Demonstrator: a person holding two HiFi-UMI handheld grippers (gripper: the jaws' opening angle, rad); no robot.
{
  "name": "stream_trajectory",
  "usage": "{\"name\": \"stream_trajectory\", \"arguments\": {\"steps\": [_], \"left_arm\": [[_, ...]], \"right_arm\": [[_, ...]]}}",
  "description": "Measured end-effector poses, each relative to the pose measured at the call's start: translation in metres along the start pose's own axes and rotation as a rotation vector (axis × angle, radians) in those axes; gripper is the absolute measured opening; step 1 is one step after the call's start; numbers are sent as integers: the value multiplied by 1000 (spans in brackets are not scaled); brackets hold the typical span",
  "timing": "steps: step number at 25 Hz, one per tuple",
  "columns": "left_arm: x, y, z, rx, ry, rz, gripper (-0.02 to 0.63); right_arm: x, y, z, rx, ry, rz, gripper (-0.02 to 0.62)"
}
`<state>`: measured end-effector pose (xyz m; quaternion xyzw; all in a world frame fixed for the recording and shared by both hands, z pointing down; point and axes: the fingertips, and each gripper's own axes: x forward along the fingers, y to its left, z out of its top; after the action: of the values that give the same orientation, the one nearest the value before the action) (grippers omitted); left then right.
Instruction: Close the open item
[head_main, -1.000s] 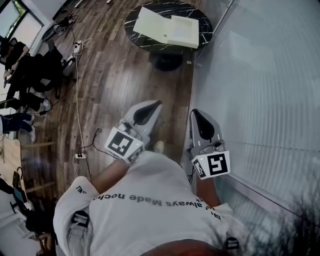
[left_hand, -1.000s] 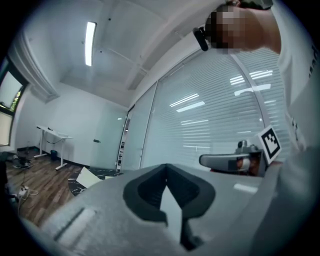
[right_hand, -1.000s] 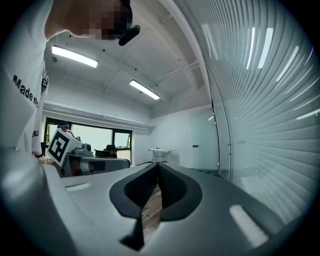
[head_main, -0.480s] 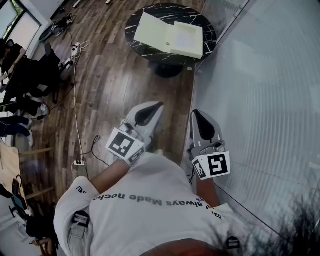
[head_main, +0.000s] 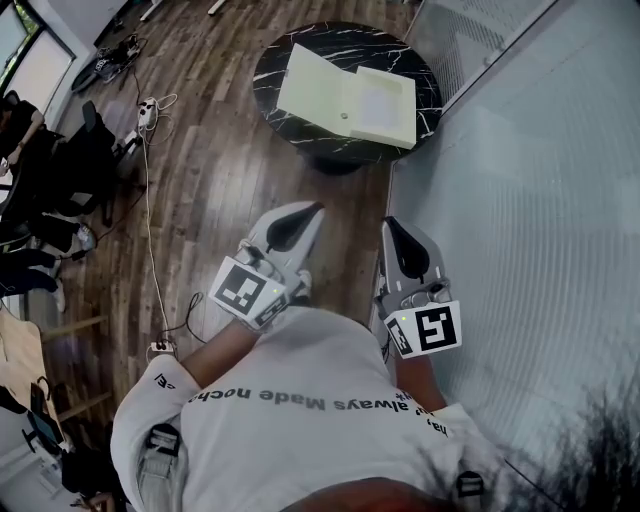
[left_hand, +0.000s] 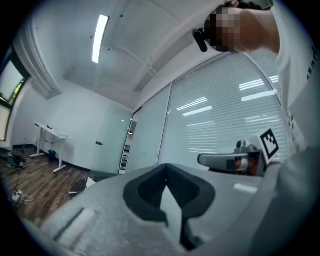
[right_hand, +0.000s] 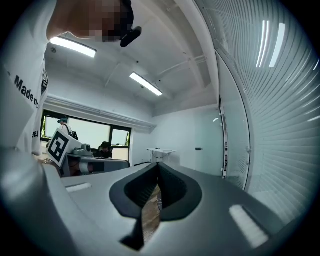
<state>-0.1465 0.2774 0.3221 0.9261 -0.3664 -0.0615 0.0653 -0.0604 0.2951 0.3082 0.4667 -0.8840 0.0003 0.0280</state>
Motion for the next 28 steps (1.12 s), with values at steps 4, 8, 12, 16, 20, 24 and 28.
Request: {"name": "stream_trajectory", "arguments": {"steps": [4,8,12,16,20,24,28], "left_arm": [[10,30,5,0,3,-9,3],[21,46,3,-17,13,-14,3],[32,56,-1,-23,19,-17,3],[53,66,-3,-28,23,-14,3],[85,75,-5,-33,30,-19,3],[130,85,-11,-31,39,-32,3],[188,96,-17,-35,44,-45,3]], "right_arm": [[30,-5,2,2,3,-14,2],[46,-15,-1,6,13,-28,2],[58,-27,-6,10,16,-36,2],[70,-47,-7,28,8,-46,2],[84,-77,-11,24,12,-46,2],[100,-118,-14,29,11,-56,2],[120,-173,-23,36,21,-63,2]]}}
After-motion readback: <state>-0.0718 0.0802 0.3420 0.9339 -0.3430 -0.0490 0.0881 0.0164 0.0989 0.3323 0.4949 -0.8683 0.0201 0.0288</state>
